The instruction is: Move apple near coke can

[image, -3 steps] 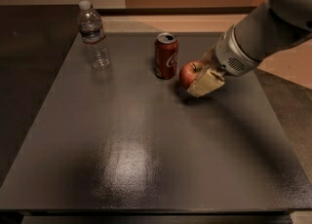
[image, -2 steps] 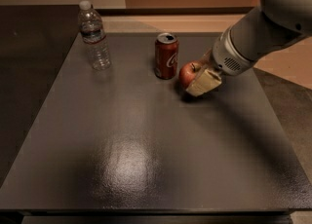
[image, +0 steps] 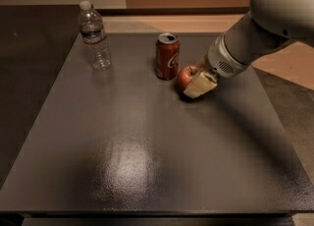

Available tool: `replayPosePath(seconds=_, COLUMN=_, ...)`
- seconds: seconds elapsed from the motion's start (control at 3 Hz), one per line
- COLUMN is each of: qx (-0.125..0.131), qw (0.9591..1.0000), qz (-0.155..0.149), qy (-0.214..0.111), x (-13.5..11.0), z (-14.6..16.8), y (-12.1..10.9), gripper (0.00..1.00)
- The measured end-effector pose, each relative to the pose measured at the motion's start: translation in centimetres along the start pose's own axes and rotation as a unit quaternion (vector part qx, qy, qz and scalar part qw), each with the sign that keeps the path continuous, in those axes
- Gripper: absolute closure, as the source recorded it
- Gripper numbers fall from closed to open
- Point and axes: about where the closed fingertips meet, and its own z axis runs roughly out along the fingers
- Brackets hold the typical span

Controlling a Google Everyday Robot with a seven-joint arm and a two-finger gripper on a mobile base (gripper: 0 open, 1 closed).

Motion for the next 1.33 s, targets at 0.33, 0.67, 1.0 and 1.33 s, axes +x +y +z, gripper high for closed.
replayPosePath(seconds=0.33, qx=-0.002, qw=1.0000, qz=0.002, qy=-0.001, x=-0.02, z=0.62, y=-0.13, gripper=0.54)
replayPosePath(seconds=0.67, qx=-0.002, qw=1.0000, qz=0.000, qy=-0.001, x=-0.13, z=0.56, y=-0.02, gripper=0.31)
replayPosePath(seconds=1.0, qx=-0.002, qw=1.0000, qz=-0.001, qy=-0.001, x=-0.22, z=0.54, y=0.07, gripper=0.08)
replayPosePath(seconds=1.33, qx=-0.002, qw=1.0000, qz=-0.002, qy=-0.001, x=-0.30, z=0.52, y=0.15, gripper=0.00)
